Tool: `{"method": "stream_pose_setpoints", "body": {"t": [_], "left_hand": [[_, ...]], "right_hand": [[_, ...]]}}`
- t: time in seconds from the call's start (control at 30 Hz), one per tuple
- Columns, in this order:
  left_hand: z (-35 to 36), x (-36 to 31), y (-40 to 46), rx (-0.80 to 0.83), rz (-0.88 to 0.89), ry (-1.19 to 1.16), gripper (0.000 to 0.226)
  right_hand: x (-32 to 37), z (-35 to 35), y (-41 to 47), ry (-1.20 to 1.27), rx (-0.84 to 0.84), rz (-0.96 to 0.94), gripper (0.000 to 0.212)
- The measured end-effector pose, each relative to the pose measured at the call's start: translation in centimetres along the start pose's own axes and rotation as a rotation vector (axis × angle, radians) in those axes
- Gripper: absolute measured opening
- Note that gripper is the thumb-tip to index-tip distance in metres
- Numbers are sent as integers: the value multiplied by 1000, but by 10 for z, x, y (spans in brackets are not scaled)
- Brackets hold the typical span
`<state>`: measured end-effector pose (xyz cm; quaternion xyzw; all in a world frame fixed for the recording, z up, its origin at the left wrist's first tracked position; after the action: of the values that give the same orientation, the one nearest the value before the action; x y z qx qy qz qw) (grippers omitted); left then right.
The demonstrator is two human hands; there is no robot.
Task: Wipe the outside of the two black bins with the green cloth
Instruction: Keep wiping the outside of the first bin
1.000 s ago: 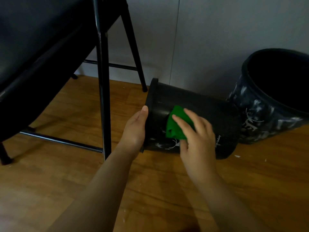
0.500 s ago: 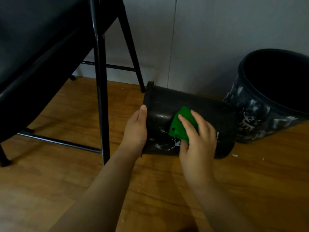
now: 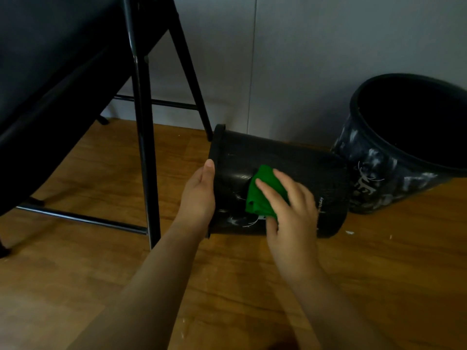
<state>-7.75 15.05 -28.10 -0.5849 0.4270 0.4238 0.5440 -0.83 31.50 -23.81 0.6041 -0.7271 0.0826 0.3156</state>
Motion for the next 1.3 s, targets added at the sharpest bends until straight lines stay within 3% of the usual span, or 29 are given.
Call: {"method": "stream_pose_setpoints", "body": {"t": [0.07, 0.2, 0.27, 0.43, 0.63, 0.83, 1.0, 1.2, 1.3], "left_hand": [[-1, 0, 0, -1, 3, 12, 38], [1, -4, 0, 4, 8, 32, 39], [2, -4, -1, 1, 6, 34, 39], [1, -2, -1, -14, -19, 19, 40], [0, -1, -1, -35, -24, 19, 43], [-1, 1, 0, -37, -33, 46, 42], [-2, 2, 0, -50, -46, 28, 44], [-2, 1, 0, -43, -35, 55, 42], [-3, 0, 1, -40, -21, 68, 44]], "right_hand": [[-5, -1, 0, -19, 33, -48, 68], [-55, -22, 5, 53, -95, 242, 68], [-54, -25, 4, 51, -155, 294, 66], [-27, -9, 2, 20, -36, 86, 66], [-75, -35, 4, 62, -189, 348, 65], [-48, -16, 7, -17, -23, 108, 67], [-78, -36, 6, -4, -164, 350, 63], [-45, -18, 6, -59, -24, 101, 68], [-85, -34, 8, -25, -89, 281, 67]]}}
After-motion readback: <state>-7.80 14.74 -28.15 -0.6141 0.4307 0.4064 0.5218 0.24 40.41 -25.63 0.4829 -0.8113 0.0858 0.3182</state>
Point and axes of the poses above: each hand's wrist, its own y-axis towards the middle knuckle, its own z-axis out of the palm, x = y × z, the point moved 10 cm from there along y, towards the middle knuckle, and after that the axes turned 7 degrees about z, right-handed, at the moved point
